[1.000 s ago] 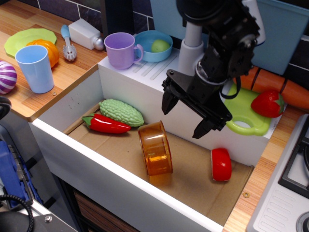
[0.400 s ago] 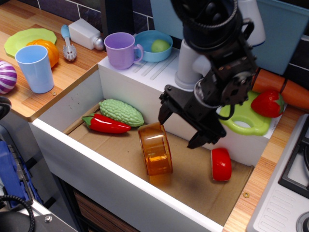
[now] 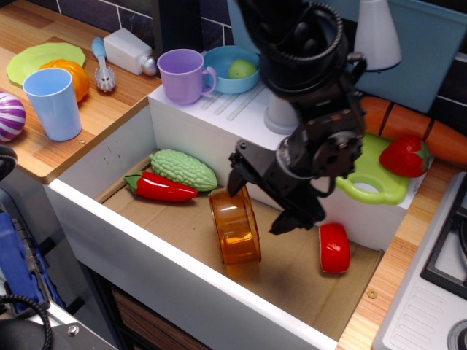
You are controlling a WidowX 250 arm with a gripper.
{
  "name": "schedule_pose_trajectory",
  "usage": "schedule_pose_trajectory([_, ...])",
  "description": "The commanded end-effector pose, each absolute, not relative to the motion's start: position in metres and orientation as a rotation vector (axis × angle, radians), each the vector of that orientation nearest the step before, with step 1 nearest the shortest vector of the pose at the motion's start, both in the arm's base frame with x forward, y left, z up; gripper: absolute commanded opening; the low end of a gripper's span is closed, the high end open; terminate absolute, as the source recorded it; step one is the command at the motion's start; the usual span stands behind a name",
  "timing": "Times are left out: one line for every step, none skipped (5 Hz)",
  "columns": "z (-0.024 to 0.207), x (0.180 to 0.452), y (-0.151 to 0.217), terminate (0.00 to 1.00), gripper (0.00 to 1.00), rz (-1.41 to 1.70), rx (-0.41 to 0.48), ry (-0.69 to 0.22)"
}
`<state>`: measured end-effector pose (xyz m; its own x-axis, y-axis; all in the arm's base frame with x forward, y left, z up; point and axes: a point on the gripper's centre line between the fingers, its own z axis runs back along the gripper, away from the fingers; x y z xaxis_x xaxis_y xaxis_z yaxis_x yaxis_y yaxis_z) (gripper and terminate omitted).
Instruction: Flip orange pot upright in sink
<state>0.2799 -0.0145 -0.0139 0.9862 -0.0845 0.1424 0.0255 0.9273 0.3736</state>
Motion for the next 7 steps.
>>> schedule_pose_trajectory([-0.018,0.274,0.001,0.0,0.0,-0.036,0.368,-0.214])
schedule_pose_trajectory([-0.023,0.27,0.008,0.0,0.0,-0.021,0.326,-0.248])
schedule_pose_trajectory([-0.026,0.277,0.009,0.0,0.0,0.0,0.264,-0.29])
schedule_pose_trajectory([-0.025,0.281,0.012,0.0,0.0,-0.016,0.244,-0.344])
schedule_pose_trajectory([-0.024,0.278,0.017,0.0,0.0,-0.039,0.203,-0.38])
schedule_pose_trajectory([-0.015,0.274,0.016,0.0,1.0,-0.052,0.051,-0.425])
schedule_pose_trajectory([-0.015,0.274,0.016,1.0,1.0,-0.052,0.051,-0.425])
